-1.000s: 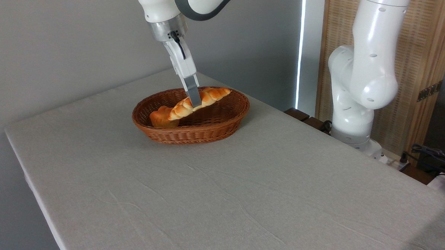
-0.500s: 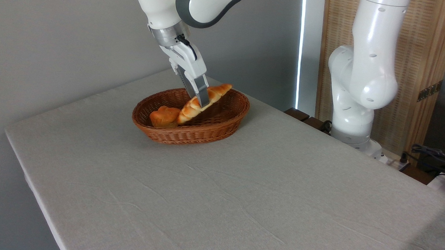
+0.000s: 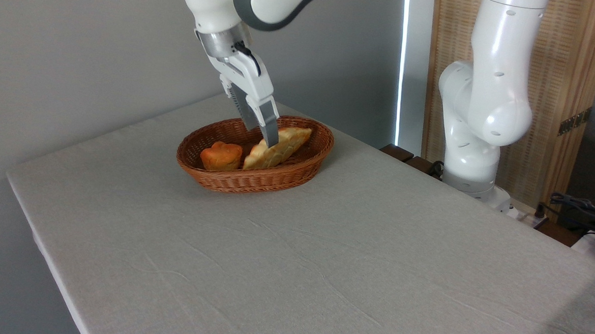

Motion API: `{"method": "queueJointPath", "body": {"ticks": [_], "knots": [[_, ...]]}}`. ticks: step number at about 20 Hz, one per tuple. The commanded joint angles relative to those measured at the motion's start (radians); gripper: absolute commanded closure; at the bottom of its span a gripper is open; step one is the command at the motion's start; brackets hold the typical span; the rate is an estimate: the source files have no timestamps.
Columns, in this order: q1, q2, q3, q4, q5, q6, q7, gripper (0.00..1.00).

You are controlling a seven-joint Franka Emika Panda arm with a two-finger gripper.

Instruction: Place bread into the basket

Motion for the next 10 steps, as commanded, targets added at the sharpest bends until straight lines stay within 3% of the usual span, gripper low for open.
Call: {"method": "queueJointPath", "body": {"ticks": [1,5,10], "knots": [[0.088,-0.006,0.016,0.116,0.071,-0.007,0.099,0.0],[0.178,0.032,0.117,0.234,0.075,-0.013,0.248,0.0],[0.293,0.106,0.106,0.375,0.065,-0.053,0.261,0.0]]}}
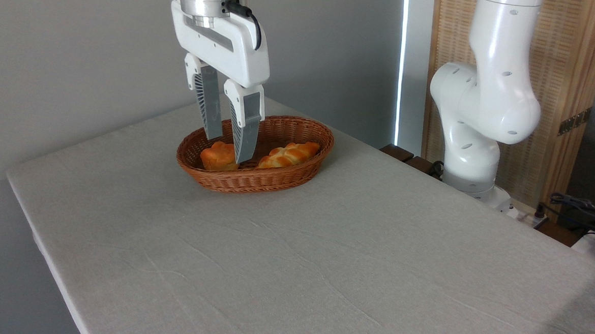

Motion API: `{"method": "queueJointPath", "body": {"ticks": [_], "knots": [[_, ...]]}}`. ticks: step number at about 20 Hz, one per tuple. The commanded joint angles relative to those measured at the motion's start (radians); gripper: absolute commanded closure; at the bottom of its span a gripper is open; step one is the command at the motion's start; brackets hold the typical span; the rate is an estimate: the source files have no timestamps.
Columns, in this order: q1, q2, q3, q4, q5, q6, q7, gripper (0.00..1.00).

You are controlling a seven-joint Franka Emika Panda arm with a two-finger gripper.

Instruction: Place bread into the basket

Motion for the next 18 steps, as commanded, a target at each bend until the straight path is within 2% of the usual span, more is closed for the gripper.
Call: {"method": "queueJointPath", "body": {"ticks": [1,3,4,15,18], "knots": [[0.075,0.071,-0.04,0.114,-0.011,-0.068,0.012,0.0],[0.156,0.073,-0.117,0.114,-0.012,-0.079,0.047,0.0],[0.167,0.074,-0.131,0.114,-0.011,-0.079,0.053,0.0],[0.169,0.088,-0.135,0.116,-0.015,-0.084,0.033,0.0],[0.169,0.117,-0.139,0.168,-0.015,-0.128,0.021,0.0]]}}
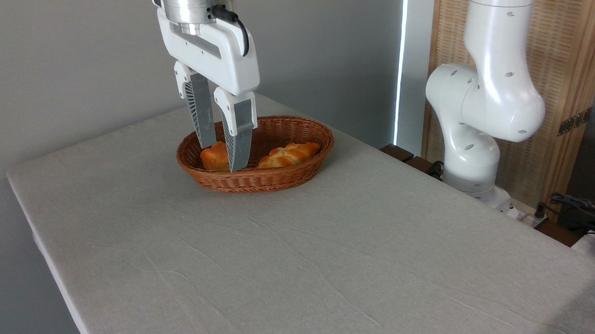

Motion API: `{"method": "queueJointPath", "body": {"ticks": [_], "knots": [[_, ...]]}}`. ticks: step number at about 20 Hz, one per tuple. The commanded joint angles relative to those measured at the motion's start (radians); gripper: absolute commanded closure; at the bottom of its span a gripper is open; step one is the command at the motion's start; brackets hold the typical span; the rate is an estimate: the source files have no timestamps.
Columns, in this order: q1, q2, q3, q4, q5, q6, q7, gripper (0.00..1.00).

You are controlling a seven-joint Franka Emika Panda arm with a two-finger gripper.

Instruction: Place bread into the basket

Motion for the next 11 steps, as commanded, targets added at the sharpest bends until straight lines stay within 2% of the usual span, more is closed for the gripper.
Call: {"method": "queueJointPath", "body": {"ticks": [1,11], "knots": [[0.013,0.05,-0.004,0.097,-0.012,-0.09,-0.007,0.0],[0.013,0.047,0.004,0.099,-0.01,-0.092,0.008,0.0]]}}
